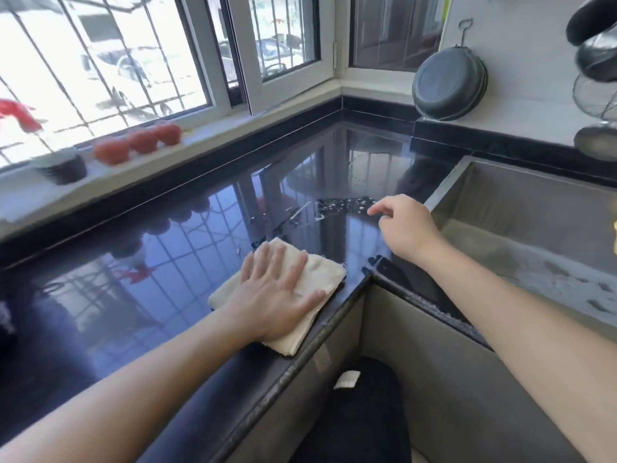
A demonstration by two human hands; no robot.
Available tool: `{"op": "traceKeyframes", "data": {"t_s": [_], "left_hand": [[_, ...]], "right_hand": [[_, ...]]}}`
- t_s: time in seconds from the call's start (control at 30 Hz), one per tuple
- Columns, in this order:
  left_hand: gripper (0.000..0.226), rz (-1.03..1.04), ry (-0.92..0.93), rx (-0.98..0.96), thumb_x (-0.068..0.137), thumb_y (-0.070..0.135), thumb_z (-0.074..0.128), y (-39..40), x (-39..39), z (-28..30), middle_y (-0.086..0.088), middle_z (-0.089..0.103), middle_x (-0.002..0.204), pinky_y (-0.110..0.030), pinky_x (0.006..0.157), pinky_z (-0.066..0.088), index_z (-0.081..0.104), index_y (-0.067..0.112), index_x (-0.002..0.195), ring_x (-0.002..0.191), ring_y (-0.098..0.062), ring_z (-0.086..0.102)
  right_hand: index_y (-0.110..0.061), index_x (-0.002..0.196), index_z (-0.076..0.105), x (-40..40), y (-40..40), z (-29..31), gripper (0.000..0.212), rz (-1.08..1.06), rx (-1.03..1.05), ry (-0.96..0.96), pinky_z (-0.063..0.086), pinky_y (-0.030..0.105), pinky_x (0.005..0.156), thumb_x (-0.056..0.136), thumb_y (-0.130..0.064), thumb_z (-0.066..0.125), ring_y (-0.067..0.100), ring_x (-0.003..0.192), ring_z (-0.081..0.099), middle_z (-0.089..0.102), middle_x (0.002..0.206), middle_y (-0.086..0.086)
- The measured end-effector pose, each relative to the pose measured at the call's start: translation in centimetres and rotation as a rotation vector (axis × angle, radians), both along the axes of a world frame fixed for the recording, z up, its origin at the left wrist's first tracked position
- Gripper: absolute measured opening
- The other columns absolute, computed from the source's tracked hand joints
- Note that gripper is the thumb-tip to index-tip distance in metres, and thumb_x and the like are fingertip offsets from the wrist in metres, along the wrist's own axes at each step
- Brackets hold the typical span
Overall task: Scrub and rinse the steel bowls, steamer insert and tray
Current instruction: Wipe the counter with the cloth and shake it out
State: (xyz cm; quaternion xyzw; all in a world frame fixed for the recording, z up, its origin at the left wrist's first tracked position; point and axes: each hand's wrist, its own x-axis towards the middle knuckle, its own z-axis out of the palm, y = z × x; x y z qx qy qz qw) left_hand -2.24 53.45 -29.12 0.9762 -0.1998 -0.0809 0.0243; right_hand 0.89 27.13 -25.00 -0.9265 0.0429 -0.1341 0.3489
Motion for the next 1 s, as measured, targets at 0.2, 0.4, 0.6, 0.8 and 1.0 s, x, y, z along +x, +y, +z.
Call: {"op": "traceKeyframes", "data": {"t_s": [0.2,0.4,0.6,0.8,1.0], "left_hand": [[0.063,0.063,-0.194,-0.112,0.1,0.069,0.023,1.5,-1.8,0.6,0.006,0.035,0.152,-0.038,0.119,0.022,0.039,0.031,0.147,0.149,-0.022,0.026],[0.08,0.032,-0.001,-0.053,0.092,0.079,0.012,-5.7,6.7,0.2,-0.007,0.003,0.173,-0.05,0.128,0.002,0.008,0.039,0.162,0.159,-0.026,-0.006],[0.081,0.05,0.047,-0.04,0.088,0.078,0.018,-18.7,17.6,1.6,-0.011,0.005,0.173,-0.054,0.125,0.005,0.011,0.046,0.162,0.158,-0.034,0.001],[0.075,-0.141,0.038,-0.045,0.087,0.079,0.008,-24.5,17.1,0.9,-0.008,0.008,0.172,-0.057,0.124,0.005,0.016,0.053,0.157,0.158,-0.034,0.003],[0.059,-0.259,0.008,-0.069,0.099,0.07,0.008,-21.0,6.9,-0.3,-0.008,0.005,0.171,-0.053,0.124,0.0,0.015,0.046,0.153,0.157,-0.03,-0.003]], "right_hand": [[-0.026,0.105,0.07,-1.3,2.1,-0.7,0.036,0.193,-0.052,0.066,0.033,0.022,0.09,0.093,-0.002,0.045,0.016,0.113,0.053,0.061,0.119,-0.002],[-0.023,0.112,0.071,-1.6,0.2,0.4,0.036,0.19,-0.025,0.063,0.035,0.021,0.089,0.095,-0.004,0.046,0.011,0.11,0.053,0.062,0.117,-0.006],[-0.023,0.103,0.073,-3.2,-7.9,-0.5,0.035,-0.101,0.039,0.102,0.04,0.018,0.07,0.093,-0.001,0.048,0.01,0.09,0.06,0.069,0.106,-0.006],[-0.024,0.098,0.073,-6.9,-15.0,-0.8,0.034,-0.327,0.089,0.134,0.04,0.013,0.052,0.095,0.0,0.049,0.009,0.061,0.058,0.071,0.091,-0.002],[-0.021,0.099,0.075,-9.3,-16.6,-0.4,0.029,-0.347,0.117,0.127,0.042,0.023,0.053,0.095,-0.003,0.052,0.014,0.059,0.054,0.071,0.088,0.003]]}}
